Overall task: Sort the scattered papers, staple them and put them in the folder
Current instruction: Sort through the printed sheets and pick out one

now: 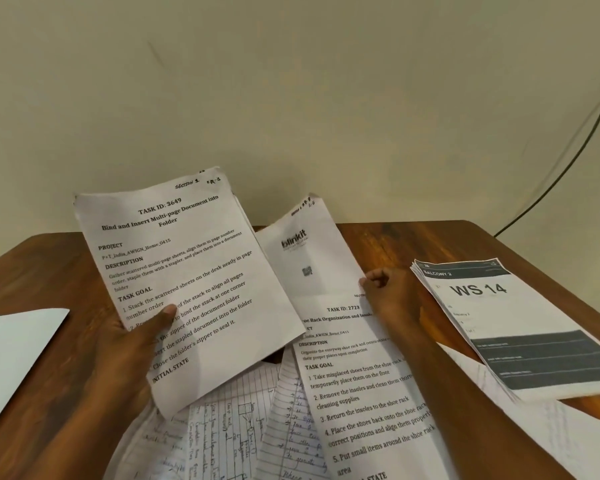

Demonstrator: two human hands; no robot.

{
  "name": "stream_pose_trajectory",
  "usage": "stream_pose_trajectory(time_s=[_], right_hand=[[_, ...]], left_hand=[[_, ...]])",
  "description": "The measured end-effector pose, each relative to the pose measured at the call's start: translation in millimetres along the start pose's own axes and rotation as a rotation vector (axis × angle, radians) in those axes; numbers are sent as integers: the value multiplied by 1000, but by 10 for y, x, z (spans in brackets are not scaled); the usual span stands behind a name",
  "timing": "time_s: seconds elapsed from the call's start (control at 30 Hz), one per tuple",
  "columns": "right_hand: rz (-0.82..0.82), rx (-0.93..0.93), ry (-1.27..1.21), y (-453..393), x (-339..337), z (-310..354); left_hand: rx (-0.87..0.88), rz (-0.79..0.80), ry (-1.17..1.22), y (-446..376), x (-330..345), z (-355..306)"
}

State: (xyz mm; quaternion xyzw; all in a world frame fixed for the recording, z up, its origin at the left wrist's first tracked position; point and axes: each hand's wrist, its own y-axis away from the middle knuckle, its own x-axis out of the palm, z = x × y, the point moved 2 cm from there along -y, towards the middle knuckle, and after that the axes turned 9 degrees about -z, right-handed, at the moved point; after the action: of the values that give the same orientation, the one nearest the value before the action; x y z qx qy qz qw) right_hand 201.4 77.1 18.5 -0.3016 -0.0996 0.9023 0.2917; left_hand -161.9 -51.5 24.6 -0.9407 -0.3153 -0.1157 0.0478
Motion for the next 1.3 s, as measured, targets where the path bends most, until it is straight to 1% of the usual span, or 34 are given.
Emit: stream_pose_trajectory(time_s=[0.2,0.3,0.37,0.4,0.47,0.53,0.77,0.83,0.87,1.0,1.03,1.13,1.2,1.3], right_hand=[[-197,71,-390,-66,-121,137],[-339,79,-493,-111,-203,204],[-397,83,-556,-144,-266,269],[-395,108,-599,-165,-294,301],[-346,180,-694,-214,-350,361],[-299,215,-745,-275,-443,418],[-250,215,-791,-366,-840,635],[-173,201,-730,-359,-885,659],[-98,206,-696,-364,-888,653],[327,225,-567,-335,-793,594],[408,219,-529,-315,-754,574],[593,209,-426,-241,-646,510],[727,209,-407,-201,-593,459],[856,176,-378,-163,-544,398]], left_hand=[[-4,0,36,-4,0,1],[-12,-13,36,-17,-5,14],[-25,-20,49,-30,-7,20],[-30,-18,53,-34,-10,23],[-45,-17,83,-23,-5,8],[-51,-25,96,-29,-13,9],[-67,49,123,29,52,-17],[-86,62,125,33,57,-25],[-96,73,131,31,56,-26],[-152,165,154,49,63,-12],[-167,188,169,58,75,-13],[-176,216,180,82,93,-10],[-174,231,177,97,104,-13],[-200,239,177,112,114,-9]])
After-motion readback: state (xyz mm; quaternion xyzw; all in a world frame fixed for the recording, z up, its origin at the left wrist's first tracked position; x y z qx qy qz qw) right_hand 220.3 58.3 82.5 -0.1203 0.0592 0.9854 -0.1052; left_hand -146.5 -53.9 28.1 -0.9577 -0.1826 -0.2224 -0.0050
